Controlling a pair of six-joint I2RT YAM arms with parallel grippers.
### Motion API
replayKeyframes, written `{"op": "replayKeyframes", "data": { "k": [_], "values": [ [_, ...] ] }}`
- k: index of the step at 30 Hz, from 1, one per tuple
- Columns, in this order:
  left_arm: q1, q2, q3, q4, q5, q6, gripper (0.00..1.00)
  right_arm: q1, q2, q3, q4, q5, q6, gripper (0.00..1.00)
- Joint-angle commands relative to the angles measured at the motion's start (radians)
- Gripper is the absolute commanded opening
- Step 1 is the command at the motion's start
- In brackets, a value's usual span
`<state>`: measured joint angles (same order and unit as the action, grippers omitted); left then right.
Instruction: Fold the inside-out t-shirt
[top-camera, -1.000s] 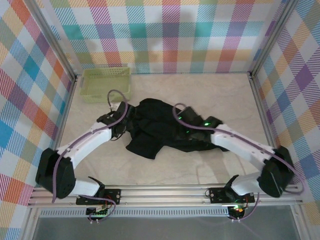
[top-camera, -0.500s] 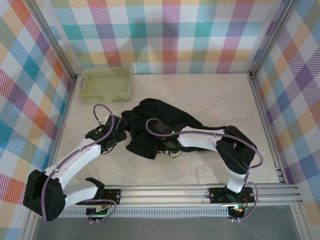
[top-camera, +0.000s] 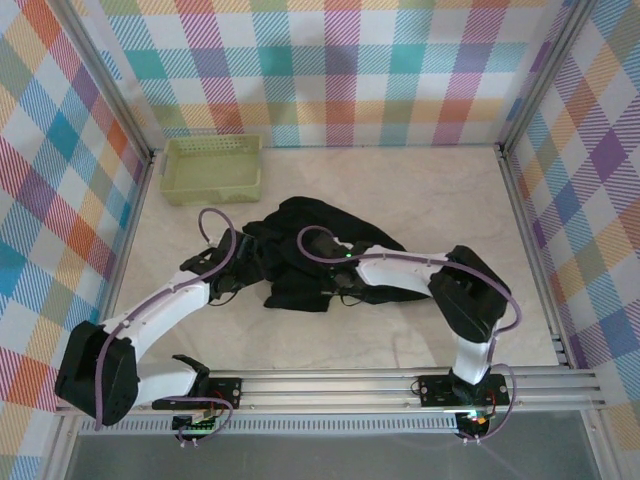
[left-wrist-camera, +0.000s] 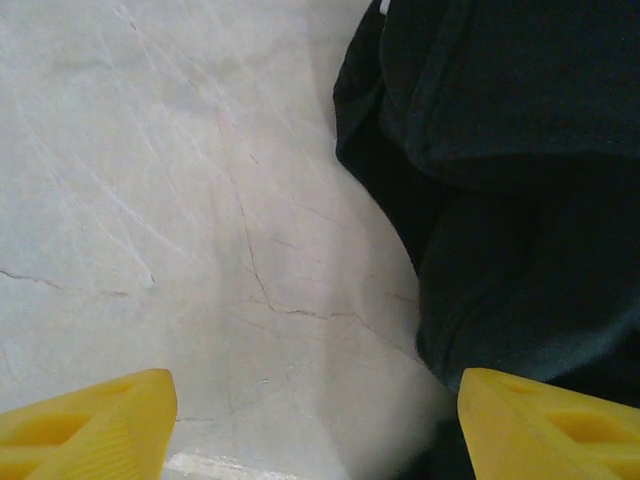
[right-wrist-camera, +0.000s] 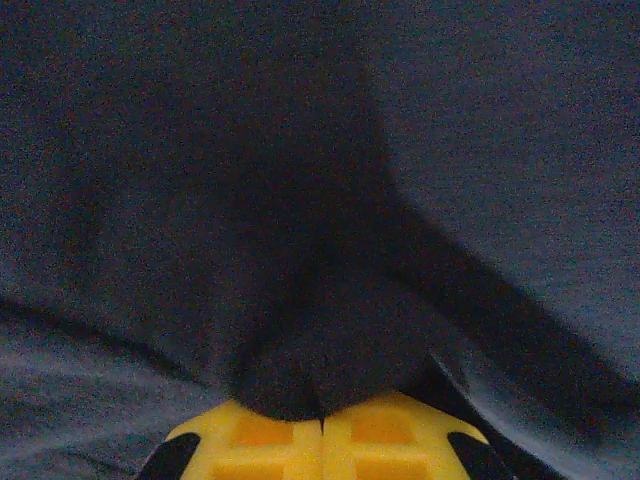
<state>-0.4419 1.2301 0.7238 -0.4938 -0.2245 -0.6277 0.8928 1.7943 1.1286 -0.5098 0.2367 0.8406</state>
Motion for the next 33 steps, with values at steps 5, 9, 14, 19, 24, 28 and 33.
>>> {"op": "replayKeyframes", "data": {
  "k": [5,9,14,19,24,28,33],
  "values": [
    [-0.096,0.072,0.005,0.044,0.024,-0.017,0.74,-0.056,-0.195,-0.193,-0.017,0.028,0.069,0.0],
    [-0.129,0.118,0.015,0.133,0.093,-0.012,0.72,-0.068,-0.222,-0.251,0.029,-0.005,0.083,0.0],
    [-0.156,0.14,0.017,0.266,0.167,-0.022,0.71,-0.079,-0.239,-0.246,0.01,0.015,0.069,0.0],
    [-0.157,0.242,0.073,0.313,0.206,-0.017,0.57,-0.086,-0.243,-0.258,0.003,0.015,0.059,0.0],
    [-0.146,0.342,0.164,0.31,0.178,0.021,0.31,-0.086,-0.265,-0.289,-0.008,0.02,0.061,0.0],
    [-0.132,0.405,0.291,0.232,0.076,0.096,0.07,-0.086,-0.294,-0.31,-0.038,0.036,0.056,0.0],
    [-0.12,0.502,0.477,0.121,-0.04,0.202,0.0,-0.086,-0.326,-0.334,-0.03,0.018,0.021,0.0]
  ]
}}
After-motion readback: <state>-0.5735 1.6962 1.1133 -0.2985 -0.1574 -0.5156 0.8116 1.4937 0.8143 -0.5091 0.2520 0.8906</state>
